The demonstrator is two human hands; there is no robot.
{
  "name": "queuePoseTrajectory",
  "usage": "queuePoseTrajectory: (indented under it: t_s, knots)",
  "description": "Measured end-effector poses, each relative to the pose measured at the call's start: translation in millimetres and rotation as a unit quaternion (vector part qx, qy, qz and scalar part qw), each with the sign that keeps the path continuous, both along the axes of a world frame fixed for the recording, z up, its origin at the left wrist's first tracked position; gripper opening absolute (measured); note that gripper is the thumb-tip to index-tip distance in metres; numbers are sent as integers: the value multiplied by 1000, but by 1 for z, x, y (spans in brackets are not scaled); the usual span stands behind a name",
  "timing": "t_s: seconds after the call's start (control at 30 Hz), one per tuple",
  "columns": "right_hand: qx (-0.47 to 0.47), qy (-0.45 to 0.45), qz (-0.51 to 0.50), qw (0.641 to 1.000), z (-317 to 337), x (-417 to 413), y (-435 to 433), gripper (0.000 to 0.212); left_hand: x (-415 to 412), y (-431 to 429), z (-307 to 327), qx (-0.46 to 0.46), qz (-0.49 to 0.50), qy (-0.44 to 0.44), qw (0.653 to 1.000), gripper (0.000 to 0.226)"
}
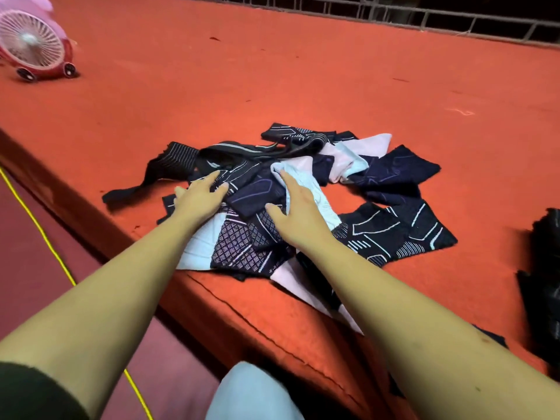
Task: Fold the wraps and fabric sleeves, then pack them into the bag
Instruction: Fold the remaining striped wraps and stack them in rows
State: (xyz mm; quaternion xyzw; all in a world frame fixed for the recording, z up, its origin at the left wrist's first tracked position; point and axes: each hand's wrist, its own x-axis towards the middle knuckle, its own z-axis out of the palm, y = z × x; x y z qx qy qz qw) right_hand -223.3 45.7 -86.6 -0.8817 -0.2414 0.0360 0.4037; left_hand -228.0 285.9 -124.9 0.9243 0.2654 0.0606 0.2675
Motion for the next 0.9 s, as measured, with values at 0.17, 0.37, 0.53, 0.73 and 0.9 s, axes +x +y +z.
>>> queuePoseTrajectory:
  t_s: [0.17,0.37,0.53,0.73,0.9]
  knots:
    - [-185,-8,-5,983,-18,10,17,66,5,7,-9,7,26,-22,999,58]
    - [-204,-36,-26,978,-21,16,23,64,7,23,3,95,54,-127,986,54]
    - [-214,-34,-28,976,-24,16,24,63,-2,59,10,133,177,-143,965,85]
    - [-216,-24,-30,976,-23,17,23,64,3,88,5,7,93,-107,990,35]
    - [-206,-2,-27,978,-20,16,23,63,-4,30,46,9,5,-243,970,19]
